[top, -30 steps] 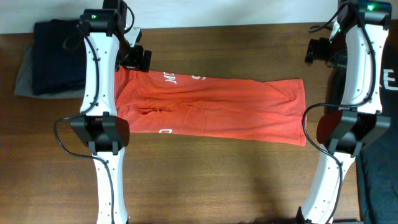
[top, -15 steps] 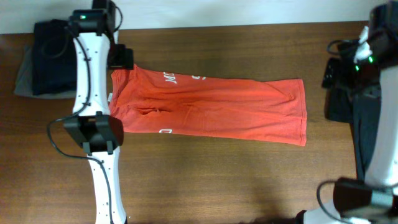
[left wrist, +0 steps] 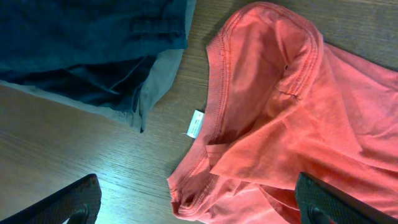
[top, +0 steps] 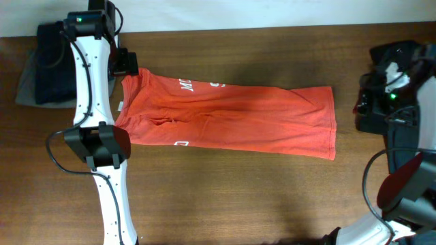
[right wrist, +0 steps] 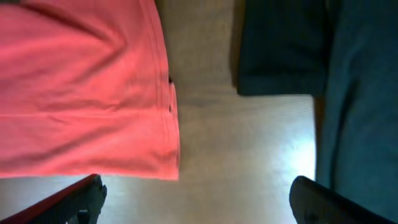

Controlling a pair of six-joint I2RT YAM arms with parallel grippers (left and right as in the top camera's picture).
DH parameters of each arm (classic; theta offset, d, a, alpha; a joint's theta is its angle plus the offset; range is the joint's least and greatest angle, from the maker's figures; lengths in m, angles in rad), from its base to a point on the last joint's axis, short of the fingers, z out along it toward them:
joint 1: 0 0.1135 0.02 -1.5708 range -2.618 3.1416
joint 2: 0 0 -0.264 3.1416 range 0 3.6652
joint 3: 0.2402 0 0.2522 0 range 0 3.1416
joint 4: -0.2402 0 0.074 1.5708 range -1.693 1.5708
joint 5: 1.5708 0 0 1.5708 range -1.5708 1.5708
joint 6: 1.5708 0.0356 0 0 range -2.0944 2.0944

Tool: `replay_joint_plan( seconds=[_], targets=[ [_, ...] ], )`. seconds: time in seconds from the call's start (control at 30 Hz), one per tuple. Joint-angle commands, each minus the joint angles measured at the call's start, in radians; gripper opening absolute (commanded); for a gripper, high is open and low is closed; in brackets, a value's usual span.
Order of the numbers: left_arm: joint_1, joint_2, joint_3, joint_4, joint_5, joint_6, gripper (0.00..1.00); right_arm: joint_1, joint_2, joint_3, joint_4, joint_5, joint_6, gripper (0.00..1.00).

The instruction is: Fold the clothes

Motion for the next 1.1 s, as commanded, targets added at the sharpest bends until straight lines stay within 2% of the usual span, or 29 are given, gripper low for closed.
replay_joint_plan(
  seconds=[0.0, 0.27, 0.53, 1.07],
  targets=[
    [-0.002, -0.018, 0.011, -0.001, 0.034, -0.013, 0.99, -0.061, 0.047, -0.010, 0.009, -0.211, -0.119, 0.99],
    [-0.002, -0.018, 0.011, -0.001, 0.064, -0.013, 0.99, -0.074, 0.203, -0.017, -0.002, -0.403, -0.298, 0.99],
    [-0.002, -0.018, 0.011, -0.001, 0.065, -0.013, 0.99, -0.074, 0.325, -0.018, 0.026, -0.405, -0.301, 0.99],
    [-0.002, -0.018, 0.010, -0.001, 0.091, -0.013, 0.99, -0.023, 0.432, -0.019, 0.118, -0.404, -0.301, 0.99]
  ],
)
